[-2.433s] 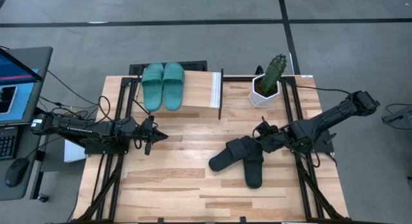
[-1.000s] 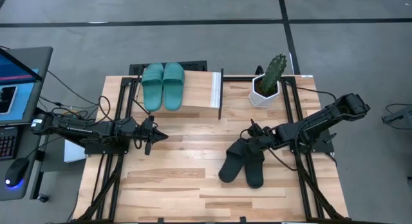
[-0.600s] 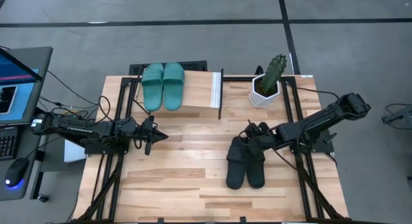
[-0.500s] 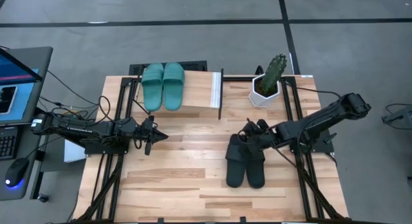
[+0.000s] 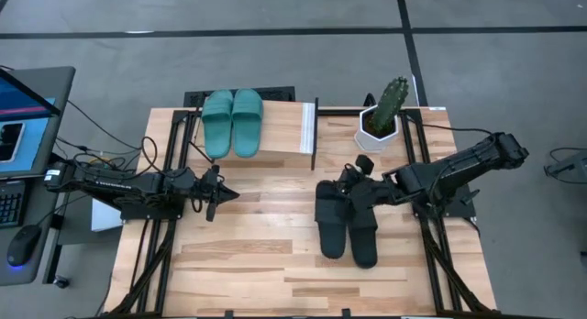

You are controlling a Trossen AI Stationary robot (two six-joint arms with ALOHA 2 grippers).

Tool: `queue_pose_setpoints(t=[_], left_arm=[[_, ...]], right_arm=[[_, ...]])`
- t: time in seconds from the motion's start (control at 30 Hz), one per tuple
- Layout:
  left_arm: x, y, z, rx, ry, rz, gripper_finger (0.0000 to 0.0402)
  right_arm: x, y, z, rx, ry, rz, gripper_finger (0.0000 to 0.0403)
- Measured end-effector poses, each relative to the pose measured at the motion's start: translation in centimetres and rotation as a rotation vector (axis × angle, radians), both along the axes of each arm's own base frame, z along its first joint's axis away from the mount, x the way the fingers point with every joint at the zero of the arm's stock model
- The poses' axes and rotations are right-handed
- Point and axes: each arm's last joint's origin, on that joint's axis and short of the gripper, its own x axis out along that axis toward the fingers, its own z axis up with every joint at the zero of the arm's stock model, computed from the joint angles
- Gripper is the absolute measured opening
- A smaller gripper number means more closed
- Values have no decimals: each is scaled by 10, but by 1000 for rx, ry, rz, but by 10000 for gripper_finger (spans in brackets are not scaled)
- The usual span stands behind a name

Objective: Pick and place slides into the shelf
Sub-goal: Put the left black slide on the shelf

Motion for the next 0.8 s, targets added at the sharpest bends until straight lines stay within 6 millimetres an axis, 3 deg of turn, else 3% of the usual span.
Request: queue_pose_setpoints(t=[0.2,0.47,0.63,0.8], left_arm=[[0,0,0,0,-1,0,0],[0,0,0,-25,-3,8,0],[0,0,0,-25,-3,9,0],[0,0,0,-24,-2,13,0]], right_arm=[[14,-24,49,-13,-77,81,3],[18,-101,110,103,-253,109,3],[24,-155,122,187,-306,92,3],[46,-201,126,220,-297,80,3]])
